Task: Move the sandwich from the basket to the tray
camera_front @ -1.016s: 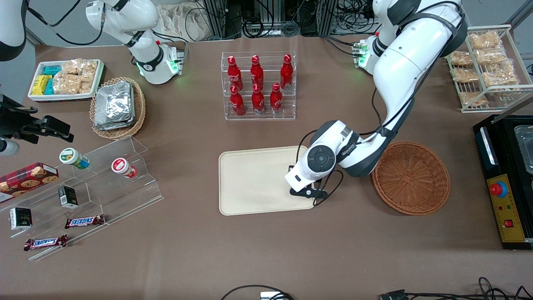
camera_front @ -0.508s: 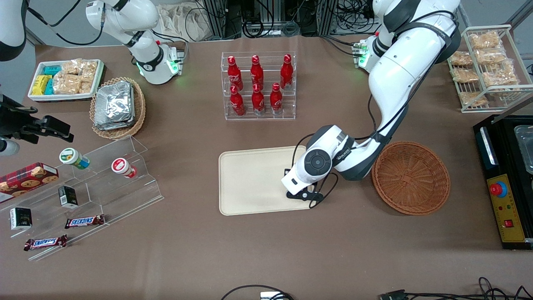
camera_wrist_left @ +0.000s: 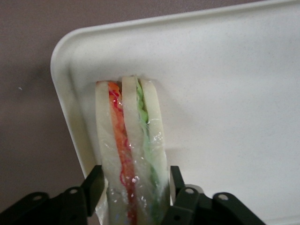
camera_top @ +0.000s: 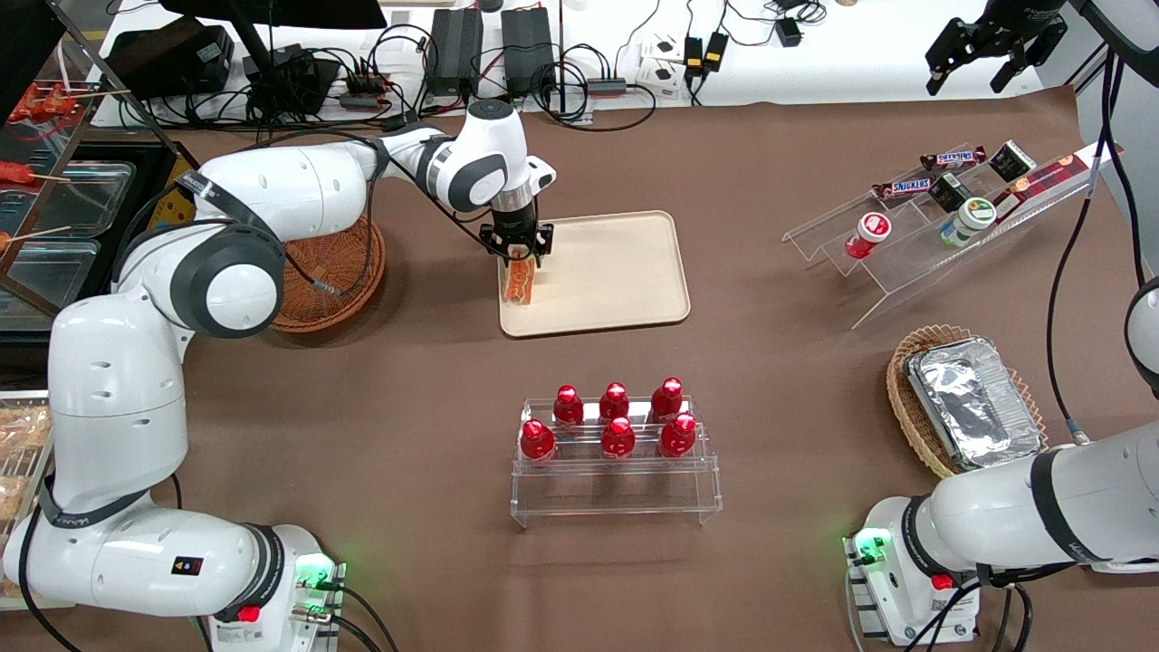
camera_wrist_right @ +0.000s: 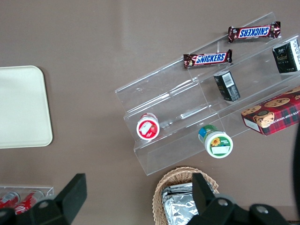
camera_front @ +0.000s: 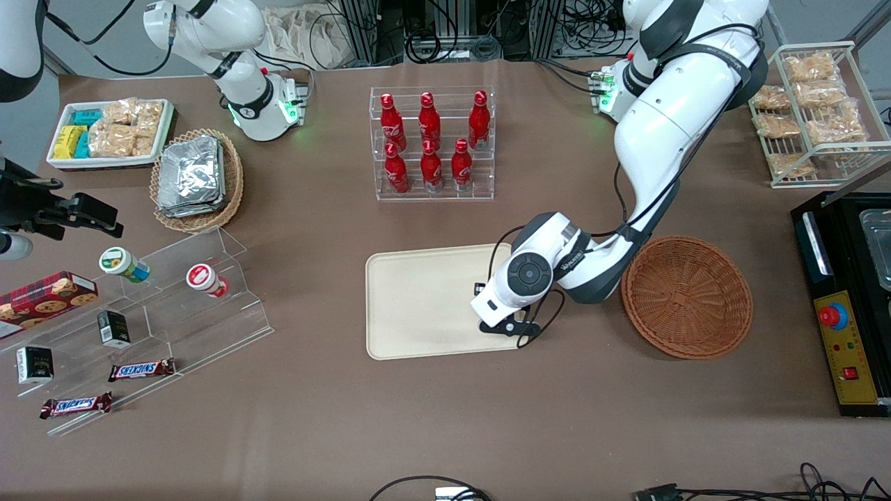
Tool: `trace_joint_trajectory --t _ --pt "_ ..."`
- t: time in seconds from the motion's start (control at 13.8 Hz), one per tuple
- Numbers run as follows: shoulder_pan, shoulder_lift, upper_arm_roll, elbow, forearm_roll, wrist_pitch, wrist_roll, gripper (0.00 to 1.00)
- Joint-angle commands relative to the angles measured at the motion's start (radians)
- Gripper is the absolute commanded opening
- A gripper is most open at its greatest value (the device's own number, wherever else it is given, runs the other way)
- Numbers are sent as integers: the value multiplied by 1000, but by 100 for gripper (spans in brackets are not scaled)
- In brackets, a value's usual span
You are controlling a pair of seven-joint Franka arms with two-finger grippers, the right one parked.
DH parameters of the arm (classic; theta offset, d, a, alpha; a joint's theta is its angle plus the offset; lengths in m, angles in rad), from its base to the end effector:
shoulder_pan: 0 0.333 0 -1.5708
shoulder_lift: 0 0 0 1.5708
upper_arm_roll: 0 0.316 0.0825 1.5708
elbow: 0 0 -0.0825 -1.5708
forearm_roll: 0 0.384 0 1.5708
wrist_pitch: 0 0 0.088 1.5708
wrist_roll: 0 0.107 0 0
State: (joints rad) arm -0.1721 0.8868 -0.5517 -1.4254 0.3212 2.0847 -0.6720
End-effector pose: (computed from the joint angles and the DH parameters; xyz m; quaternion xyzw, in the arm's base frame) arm 0.5898 -0.4002 0.2089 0.9951 -0.0378 -0.0858 0.0307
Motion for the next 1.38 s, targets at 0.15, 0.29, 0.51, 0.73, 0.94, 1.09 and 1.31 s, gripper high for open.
trace_joint_trajectory --t 0.15,0.29,0.51,0.73,0.94,1.09,1.31 --pt "-1 -3 3 37 10 0 -23 100" --pt "20 -23 -2 72 2 -20 -24 100" --pt "58 -112 -5 75 2 -96 -9 100" --pt "117 -250 -11 75 -4 -253 12 100" --pt "202 -369 -8 74 -46 -403 194 100" --pt "270 -434 -8 75 -71 -484 326 100" --pt "402 -526 -10 80 -111 -624 541 100"
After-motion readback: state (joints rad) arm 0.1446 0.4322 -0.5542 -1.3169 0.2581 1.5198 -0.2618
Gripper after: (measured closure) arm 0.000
